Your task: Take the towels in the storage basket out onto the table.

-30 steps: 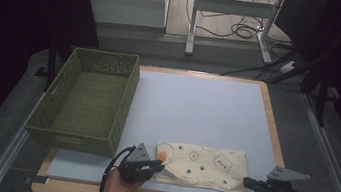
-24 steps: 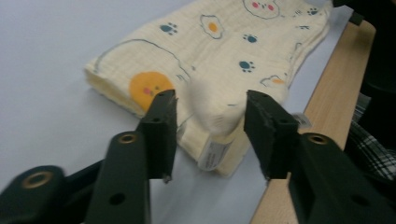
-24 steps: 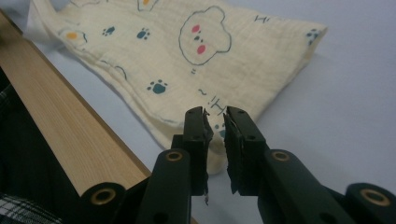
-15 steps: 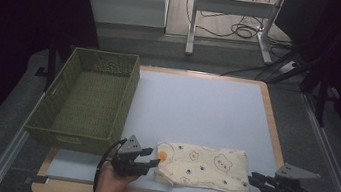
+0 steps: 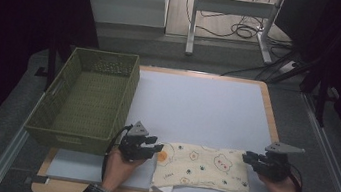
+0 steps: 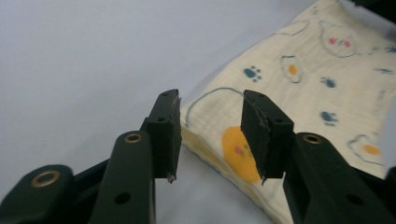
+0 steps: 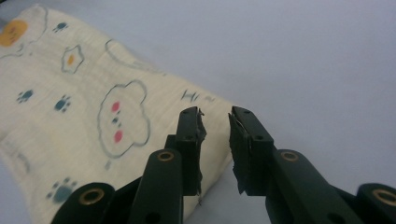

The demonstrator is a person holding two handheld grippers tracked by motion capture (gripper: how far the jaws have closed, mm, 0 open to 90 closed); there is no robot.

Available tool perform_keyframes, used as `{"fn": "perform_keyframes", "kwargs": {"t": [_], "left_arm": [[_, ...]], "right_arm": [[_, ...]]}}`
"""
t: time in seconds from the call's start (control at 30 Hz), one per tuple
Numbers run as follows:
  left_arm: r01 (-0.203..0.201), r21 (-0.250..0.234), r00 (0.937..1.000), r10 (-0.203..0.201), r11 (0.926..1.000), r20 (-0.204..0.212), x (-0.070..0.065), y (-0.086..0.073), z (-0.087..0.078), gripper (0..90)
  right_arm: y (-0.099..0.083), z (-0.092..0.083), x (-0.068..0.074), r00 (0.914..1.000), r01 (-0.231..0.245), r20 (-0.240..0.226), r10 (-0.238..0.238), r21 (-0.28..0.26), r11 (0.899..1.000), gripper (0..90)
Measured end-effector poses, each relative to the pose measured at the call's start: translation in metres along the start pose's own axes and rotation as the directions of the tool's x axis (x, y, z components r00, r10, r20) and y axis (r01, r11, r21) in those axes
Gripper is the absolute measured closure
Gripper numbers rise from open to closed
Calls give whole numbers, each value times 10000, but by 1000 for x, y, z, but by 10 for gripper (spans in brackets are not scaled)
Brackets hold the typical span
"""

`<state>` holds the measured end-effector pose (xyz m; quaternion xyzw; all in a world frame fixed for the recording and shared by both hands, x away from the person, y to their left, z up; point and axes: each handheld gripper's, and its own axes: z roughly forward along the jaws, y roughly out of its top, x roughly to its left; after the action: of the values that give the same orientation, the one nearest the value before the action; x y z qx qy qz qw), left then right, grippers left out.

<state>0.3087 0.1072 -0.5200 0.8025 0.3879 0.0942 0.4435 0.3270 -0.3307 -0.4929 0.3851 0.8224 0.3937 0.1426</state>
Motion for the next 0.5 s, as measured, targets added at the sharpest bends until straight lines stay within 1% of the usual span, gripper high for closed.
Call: {"fn": "perform_keyframes", "kwargs": {"t": [0.03,0.13,0.2,0.23,0.27,0.3,0.37,0.43,0.47,0.5], "left_arm": [[-18,73,10000,18,10000,-46,1,1,5,579],[-173,461,9994,186,9988,-284,4,4,18,570],[-223,706,9995,237,9973,-190,4,4,25,635],[-296,861,9992,317,9958,-236,4,4,27,691],[-410,876,9989,430,9953,-210,4,5,27,826],[-459,803,9987,477,9957,-205,4,6,27,859],[-422,663,9986,441,9969,-276,6,11,24,874],[-496,513,9977,519,9975,-445,8,18,20,875],[-516,490,9971,542,9975,-532,9,21,19,876],[-586,594,9962,622,9965,-603,9,23,20,876]], "right_arm": [[3,2,-2,10000,1,36,-1,-33,10000,733],[10,9,-6,9999,-86,88,86,-15,10000,687],[13,17,-8,9998,-77,191,74,165,9998,678],[13,21,-8,9997,-72,244,65,285,9996,677],[12,24,-9,9997,-61,253,51,398,9992,684],[11,27,-9,9997,-108,231,97,501,9987,685],[8,30,-9,9996,-101,257,84,663,9977,736],[7,30,-8,9995,-87,295,67,698,9975,774],[7,29,-8,9995,-94,309,73,666,9977,794],[7,28,-9,9994,-88,338,67,609,9981,804]]}}
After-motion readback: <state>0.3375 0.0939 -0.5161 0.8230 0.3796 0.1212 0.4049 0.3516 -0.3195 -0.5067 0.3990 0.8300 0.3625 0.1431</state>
